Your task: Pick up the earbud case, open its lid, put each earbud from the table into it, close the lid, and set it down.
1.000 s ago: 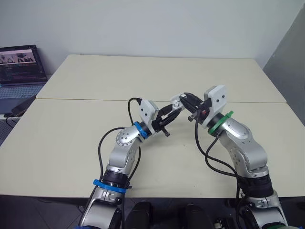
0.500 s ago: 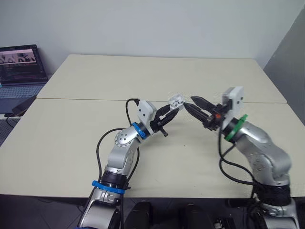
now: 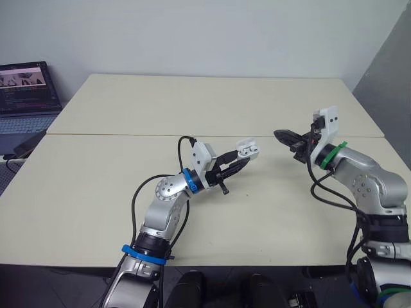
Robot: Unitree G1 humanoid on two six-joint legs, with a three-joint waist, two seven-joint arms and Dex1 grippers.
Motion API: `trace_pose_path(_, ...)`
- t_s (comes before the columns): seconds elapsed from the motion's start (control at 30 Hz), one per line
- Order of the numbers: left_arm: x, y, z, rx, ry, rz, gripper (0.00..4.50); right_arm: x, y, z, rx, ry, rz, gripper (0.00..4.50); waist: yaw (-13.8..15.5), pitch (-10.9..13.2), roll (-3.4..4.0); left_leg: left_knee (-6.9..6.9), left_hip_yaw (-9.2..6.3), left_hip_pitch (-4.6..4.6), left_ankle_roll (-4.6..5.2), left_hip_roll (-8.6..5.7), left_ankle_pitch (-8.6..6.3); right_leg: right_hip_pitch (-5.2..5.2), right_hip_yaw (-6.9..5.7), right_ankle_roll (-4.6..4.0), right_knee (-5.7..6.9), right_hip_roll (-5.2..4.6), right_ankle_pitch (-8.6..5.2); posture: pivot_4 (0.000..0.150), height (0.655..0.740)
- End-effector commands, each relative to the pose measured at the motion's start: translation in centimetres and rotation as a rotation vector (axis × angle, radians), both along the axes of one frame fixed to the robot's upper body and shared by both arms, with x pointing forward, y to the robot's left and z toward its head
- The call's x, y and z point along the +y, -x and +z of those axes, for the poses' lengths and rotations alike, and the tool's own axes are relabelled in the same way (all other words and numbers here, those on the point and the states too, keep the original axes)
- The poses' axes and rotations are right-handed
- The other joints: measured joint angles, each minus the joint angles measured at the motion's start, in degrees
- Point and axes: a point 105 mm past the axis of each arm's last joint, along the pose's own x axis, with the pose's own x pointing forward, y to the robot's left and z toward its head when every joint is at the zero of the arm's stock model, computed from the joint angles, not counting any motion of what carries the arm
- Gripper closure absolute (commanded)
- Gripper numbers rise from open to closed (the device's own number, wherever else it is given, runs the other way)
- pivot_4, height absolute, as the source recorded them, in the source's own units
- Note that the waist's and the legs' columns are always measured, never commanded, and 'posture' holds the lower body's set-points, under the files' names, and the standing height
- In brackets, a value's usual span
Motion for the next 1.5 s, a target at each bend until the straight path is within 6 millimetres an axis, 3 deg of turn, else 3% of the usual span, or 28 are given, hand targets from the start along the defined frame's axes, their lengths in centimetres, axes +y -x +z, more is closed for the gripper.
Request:
trace_pose_path(0.03, -0.5, 0.9, 1.2, -0.058, 0.002, -0.044, 3.75, 2.0, 0.9, 1.3, -0.015, 0.022, 0.166, 4.46, -0.2, 0.0, 0.01, 0.00, 0.00, 0.00, 0.00, 0.00, 0.00, 0.00, 0.00, 0.00, 0.00, 0.00, 0.00, 0.150, 0.7400)
trace_pose_path(0.43, -0.8, 1.5, 0.7, -0.055, -0.012, -0.063, 3.75, 6.1, 3.1, 2.9, 0.012, 0.087, 0.384, 4.46, -0.3, 0.0, 0.02, 0.00, -0.06, -0.01, 0.00, -0.01, 0.00, -0.01, -0.04, 0.00, -0.02, -0.21, 0.00, 0.150, 0.7400)
trace_pose_path(0.67, -0.7, 1.0, 0.7, -0.056, -0.012, -0.045, 3.75, 5.9, 4.9, 1.9, 0.005, 0.176, 0.435, 4.46, -0.3, 0.0, 0.02, 0.00, -0.09, -0.02, 0.00, -0.02, 0.00, 0.00, -0.07, 0.01, -0.03, -0.22, -0.01, 0.150, 0.7400)
trace_pose_path(0.97, -0.6, 0.7, 0.9, -0.051, -0.003, -0.032, 3.75, 5.6, 5.1, 0.8, -0.107, 0.278, 0.359, 4.46, -0.3, 0.0, 0.02, 0.00, -0.09, -0.02, 0.00, -0.02, 0.00, 0.00, -0.07, 0.02, -0.03, -0.22, -0.01, 0.150, 0.7400)
trace_pose_path(1.1, -0.7, 0.6, 0.1, 0.050, -0.006, -0.055, 3.75, 5.0, 5.8, 2.8, -0.216, 0.245, 0.332, 4.46, -0.3, 0.0, 0.02, 0.00, -0.10, -0.02, 0.00, -0.02, 0.00, 0.00, -0.07, 0.02, -0.03, -0.22, -0.01, 0.150, 0.7400)
trace_pose_path(1.2, -0.6, 0.7, -1.0, 0.214, -0.016, -0.097, 3.75, 4.2, 7.2, 3.5, -0.246, 0.238, 0.339, 3.86, -0.2, 0.0, 0.02, 0.00, -0.12, -0.04, 0.00, -0.03, 0.00, 0.00, -0.08, 0.03, -0.04, -0.22, -0.02, 0.150, 0.7400)
trace_pose_path(1.3, -0.6, 0.6, -2.4, 0.371, -0.076, -0.121, 3.75, 2.7, 9.0, 2.9, -0.262, 0.294, 0.337, 2.84, 0.0, 0.0, 0.01, 0.00, -0.18, -0.05, 0.00, -0.02, -0.01, 0.02, -0.14, 0.04, -0.05, -0.21, -0.02, 0.150, 0.7400)
trace_pose_path(1.5, -0.8, -0.1, -4.3, 0.682, -0.139, -0.122, 3.75, -0.2, 11.2, -1.1, -0.255, 0.469, 0.296, 0.65, 0.3, 0.0, 0.00, 0.03, -0.23, -0.06, 0.00, -0.02, 0.00, 0.07, -0.19, 0.32, -0.05, -0.14, -0.19, 0.150, 0.7400)
